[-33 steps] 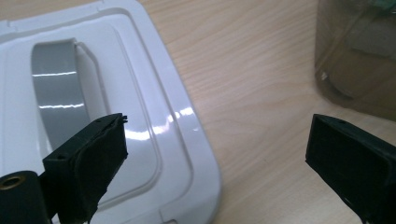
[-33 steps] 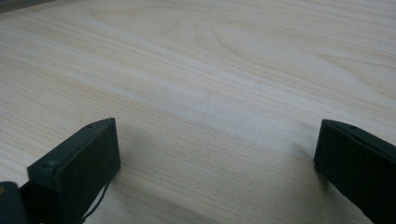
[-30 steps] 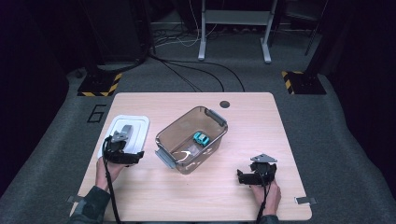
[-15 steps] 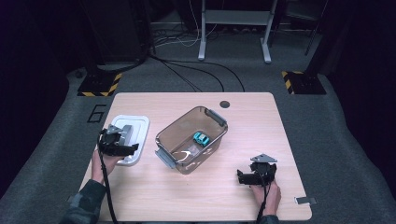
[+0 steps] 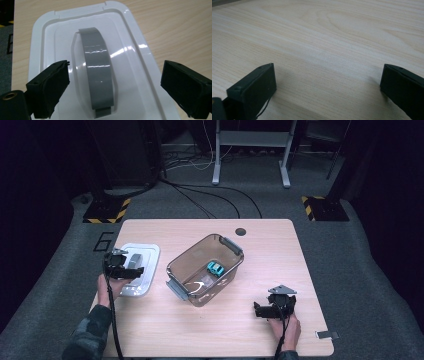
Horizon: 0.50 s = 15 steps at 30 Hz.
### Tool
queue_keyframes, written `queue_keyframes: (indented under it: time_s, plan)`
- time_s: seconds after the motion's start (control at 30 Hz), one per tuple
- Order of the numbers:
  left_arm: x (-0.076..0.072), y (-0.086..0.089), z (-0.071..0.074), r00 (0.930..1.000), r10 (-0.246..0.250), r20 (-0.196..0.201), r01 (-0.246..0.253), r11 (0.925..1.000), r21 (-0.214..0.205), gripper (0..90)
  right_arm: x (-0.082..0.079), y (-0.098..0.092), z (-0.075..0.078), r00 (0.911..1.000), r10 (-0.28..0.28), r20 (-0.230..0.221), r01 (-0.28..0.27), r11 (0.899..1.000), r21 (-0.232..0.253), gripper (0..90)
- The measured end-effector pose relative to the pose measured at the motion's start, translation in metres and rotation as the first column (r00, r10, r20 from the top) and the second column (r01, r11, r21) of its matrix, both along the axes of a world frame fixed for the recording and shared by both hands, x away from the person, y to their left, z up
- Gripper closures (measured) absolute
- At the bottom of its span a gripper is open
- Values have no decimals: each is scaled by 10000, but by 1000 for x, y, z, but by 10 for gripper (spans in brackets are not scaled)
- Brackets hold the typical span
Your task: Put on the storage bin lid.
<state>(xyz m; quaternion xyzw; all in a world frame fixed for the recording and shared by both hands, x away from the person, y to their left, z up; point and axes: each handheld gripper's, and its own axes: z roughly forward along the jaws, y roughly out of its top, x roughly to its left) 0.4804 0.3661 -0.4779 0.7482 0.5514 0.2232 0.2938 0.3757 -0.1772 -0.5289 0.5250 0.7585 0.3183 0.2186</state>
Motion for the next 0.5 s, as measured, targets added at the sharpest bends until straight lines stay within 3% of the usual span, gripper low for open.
queue_keyframes:
  time_s: [0.17,0.23,0.3,0.37,0.5]
  plan:
    - [11,3,-8,9997,187,-134,-184,9995,245,96,0,0,0,10000,25,4,-25,10000,-1,0]
    - [14,4,-11,9993,243,-284,-239,9996,161,123,0,0,0,10000,32,6,-32,10000,1,0]
    - [16,5,-14,9986,439,-291,-431,9987,276,180,0,0,0,10000,36,6,-36,10000,2,0]
    - [18,7,-15,9988,468,-174,-468,9989,-6,284,0,0,0,10000,37,8,-37,10000,2,0]
    - [20,7,-16,9989,471,78,-472,9987,184,443,0,0,0,10000,37,8,-37,10000,4,0]
